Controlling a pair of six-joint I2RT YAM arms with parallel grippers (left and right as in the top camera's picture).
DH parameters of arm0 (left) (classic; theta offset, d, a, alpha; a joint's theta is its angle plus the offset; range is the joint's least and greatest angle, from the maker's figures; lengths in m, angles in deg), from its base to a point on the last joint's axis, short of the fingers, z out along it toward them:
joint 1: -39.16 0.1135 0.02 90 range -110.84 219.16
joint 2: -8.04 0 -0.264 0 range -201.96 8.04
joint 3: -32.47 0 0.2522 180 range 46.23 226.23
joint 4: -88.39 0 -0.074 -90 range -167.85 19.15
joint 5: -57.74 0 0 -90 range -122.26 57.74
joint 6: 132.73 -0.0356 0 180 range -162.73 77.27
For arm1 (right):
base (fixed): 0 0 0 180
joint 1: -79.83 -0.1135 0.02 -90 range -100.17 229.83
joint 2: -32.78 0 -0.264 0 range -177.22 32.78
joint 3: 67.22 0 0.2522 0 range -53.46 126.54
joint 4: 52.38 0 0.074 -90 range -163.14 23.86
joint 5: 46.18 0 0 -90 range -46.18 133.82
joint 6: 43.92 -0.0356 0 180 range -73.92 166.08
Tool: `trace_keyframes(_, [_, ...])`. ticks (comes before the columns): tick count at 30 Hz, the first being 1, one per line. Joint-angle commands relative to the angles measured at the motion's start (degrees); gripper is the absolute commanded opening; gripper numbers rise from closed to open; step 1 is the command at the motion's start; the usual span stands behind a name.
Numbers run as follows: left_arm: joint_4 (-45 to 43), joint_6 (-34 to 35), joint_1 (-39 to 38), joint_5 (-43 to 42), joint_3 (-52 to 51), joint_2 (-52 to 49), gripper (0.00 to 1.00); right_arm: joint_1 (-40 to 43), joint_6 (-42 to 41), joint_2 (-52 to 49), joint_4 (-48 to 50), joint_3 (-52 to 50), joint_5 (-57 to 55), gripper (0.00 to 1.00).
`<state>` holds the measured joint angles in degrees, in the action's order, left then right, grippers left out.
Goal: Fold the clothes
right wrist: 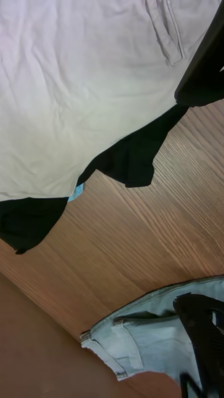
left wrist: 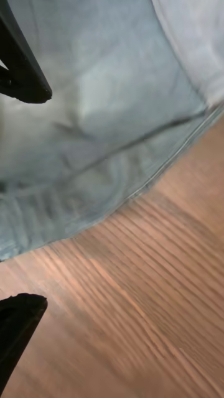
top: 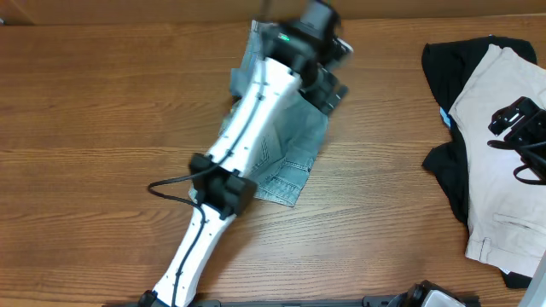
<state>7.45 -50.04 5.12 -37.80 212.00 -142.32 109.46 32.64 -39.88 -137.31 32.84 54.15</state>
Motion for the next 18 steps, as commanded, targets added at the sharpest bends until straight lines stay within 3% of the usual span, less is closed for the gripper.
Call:
trace_keyframes(1, [-2.4,2.4,0.2,8.9,-5.8,-1.2,1.00,0.3,0.4,0.9,0.1,1.4,0.5,1.00])
trace_keyframes(7, [-6.5,8.9,0.9,12.6,-13.0,-1.2,0.99,0.3,0.4,0.9,0.2,1.4,0.4,1.00])
trace_keyframes(11, [-9.3,9.0,1.8,10.0,-16.1,-1.2,0.97,0.3,0.4,0.7,0.2,1.4,0.4,1.00])
trace_keyframes(18, [-12.5,7.1,1.2,6.8,-19.6,-1.2,0.74,0.3,0.4,-0.2,0.1,1.4,0.4,1.00])
